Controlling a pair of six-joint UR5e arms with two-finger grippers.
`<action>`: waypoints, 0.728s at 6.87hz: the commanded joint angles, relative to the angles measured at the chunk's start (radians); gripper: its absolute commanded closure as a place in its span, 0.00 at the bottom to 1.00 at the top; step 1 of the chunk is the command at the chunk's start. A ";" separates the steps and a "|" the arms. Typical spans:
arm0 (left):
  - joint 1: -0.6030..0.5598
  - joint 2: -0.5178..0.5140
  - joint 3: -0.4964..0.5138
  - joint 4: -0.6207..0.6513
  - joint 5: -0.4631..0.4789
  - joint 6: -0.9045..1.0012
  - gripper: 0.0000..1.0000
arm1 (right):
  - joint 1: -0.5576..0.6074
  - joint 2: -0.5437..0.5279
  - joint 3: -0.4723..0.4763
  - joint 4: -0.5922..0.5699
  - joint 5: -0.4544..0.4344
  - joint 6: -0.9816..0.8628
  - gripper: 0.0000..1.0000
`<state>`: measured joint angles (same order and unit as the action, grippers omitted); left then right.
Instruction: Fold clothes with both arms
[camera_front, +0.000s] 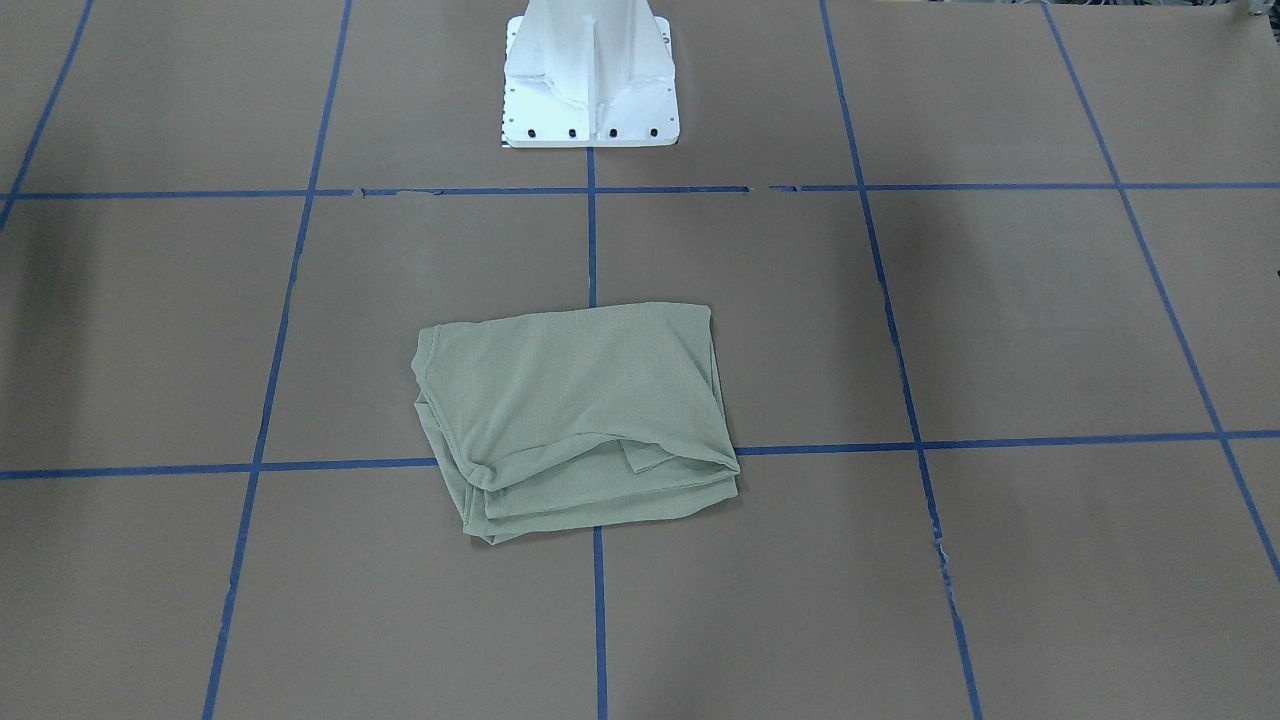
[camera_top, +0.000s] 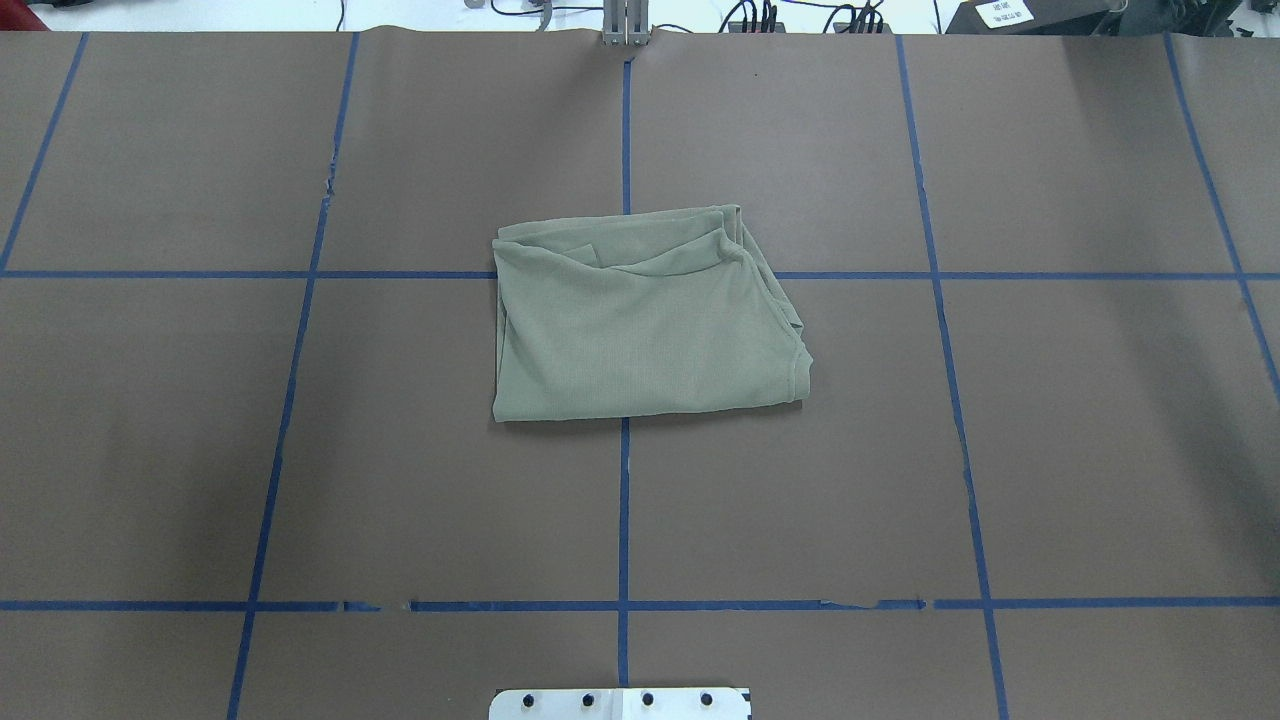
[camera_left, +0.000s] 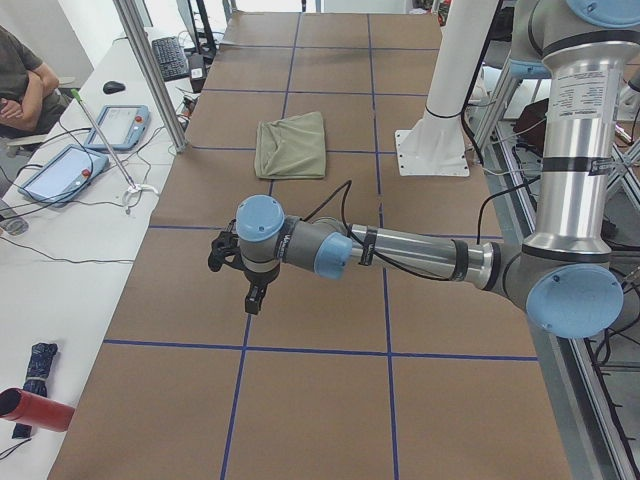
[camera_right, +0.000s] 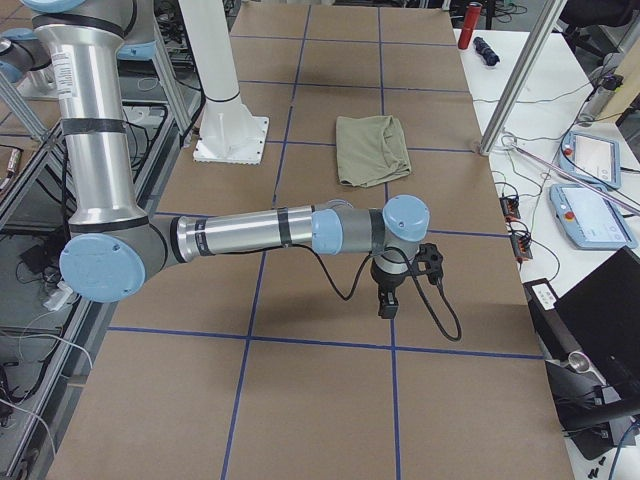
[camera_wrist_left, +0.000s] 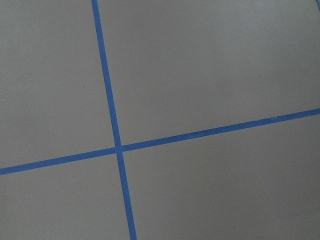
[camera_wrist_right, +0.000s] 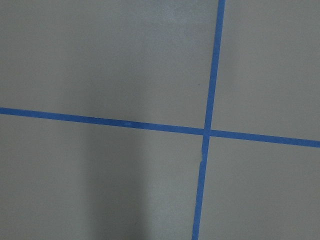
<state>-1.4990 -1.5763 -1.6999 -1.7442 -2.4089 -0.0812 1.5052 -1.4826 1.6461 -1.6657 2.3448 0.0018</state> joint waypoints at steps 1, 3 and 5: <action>-0.001 0.010 -0.009 0.000 0.005 -0.005 0.00 | 0.000 -0.005 0.004 0.003 -0.012 0.006 0.00; -0.001 0.022 -0.003 0.000 0.010 -0.003 0.00 | 0.000 -0.010 -0.002 0.003 -0.012 0.006 0.00; -0.003 0.015 -0.009 0.023 0.115 0.001 0.00 | 0.000 -0.010 -0.006 0.004 -0.012 0.006 0.00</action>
<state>-1.5007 -1.5589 -1.7068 -1.7347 -2.3538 -0.0827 1.5049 -1.4918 1.6426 -1.6618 2.3326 0.0078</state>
